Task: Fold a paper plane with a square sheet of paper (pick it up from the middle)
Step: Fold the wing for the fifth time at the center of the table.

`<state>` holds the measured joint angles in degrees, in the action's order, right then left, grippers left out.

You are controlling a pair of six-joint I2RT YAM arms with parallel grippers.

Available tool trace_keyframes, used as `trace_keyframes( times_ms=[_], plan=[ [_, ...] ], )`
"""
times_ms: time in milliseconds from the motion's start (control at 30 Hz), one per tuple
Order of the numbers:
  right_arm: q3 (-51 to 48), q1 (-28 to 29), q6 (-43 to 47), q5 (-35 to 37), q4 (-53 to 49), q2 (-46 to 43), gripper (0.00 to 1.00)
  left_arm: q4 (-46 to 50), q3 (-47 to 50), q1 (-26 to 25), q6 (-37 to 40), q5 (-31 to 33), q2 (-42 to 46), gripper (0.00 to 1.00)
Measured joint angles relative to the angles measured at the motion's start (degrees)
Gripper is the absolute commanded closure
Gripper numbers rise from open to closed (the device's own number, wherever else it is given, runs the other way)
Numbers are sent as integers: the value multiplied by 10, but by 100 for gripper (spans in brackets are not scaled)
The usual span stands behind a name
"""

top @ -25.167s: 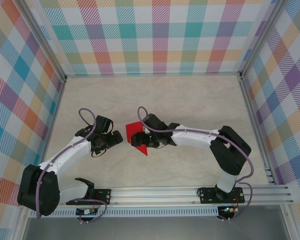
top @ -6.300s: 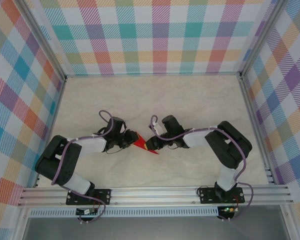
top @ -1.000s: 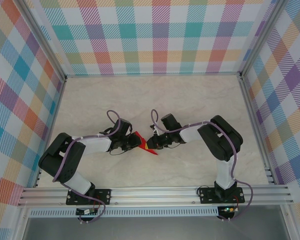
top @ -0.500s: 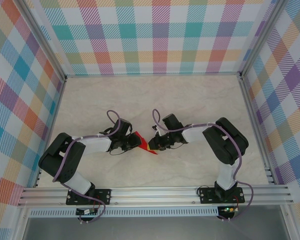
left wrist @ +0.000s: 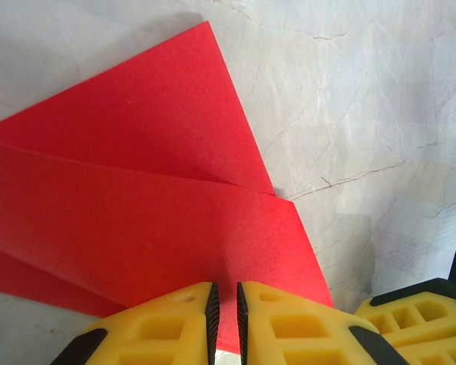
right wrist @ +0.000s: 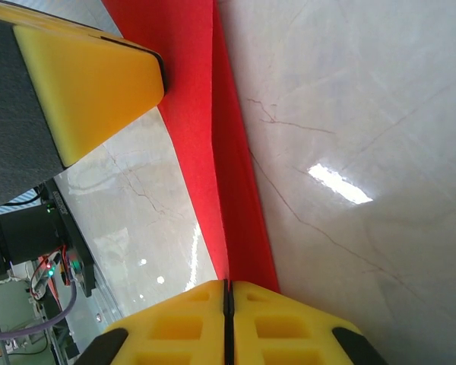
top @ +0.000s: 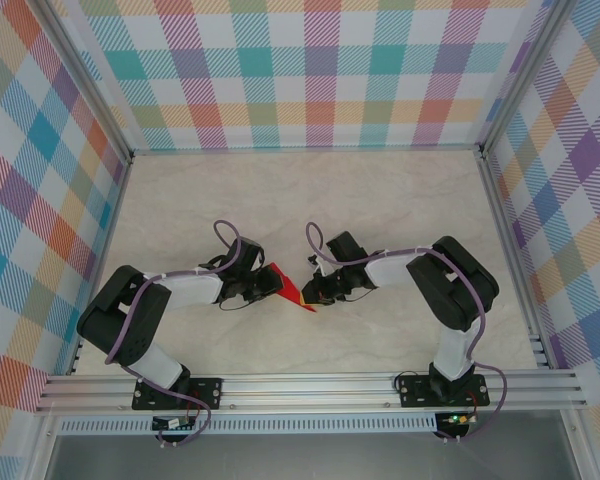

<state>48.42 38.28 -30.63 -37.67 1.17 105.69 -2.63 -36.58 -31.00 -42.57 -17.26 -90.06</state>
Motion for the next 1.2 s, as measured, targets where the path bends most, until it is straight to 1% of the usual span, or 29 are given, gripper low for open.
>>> trace_keyframes(
  times_ms=[233, 367, 867, 967, 1033, 1100, 1200],
  plan=[
    [-2, 0, 2, 12, -18, -12, 87, 0, 0, 0, 0, 0, 0, 82],
    [-8, 0, 10, 23, -37, -40, 88, 0, 0, 0, 0, 0, 0, 82],
    [-16, 0, 15, 37, -59, -41, 88, 1, 0, 0, 0, 0, 0, 82],
    [-16, 0, 18, 44, -68, -44, 84, 1, 0, 0, 0, 0, 0, 82],
    [-16, 0, 21, 56, -78, -57, 79, 2, 0, 0, 0, 0, 0, 82],
    [-16, 5, 25, 80, -90, -83, 72, 2, 0, 0, 0, 0, 0, 82],
    [-5, 23, 24, 148, -106, -123, 70, 2, 0, 0, 0, 0, 0, 82]
  ],
)
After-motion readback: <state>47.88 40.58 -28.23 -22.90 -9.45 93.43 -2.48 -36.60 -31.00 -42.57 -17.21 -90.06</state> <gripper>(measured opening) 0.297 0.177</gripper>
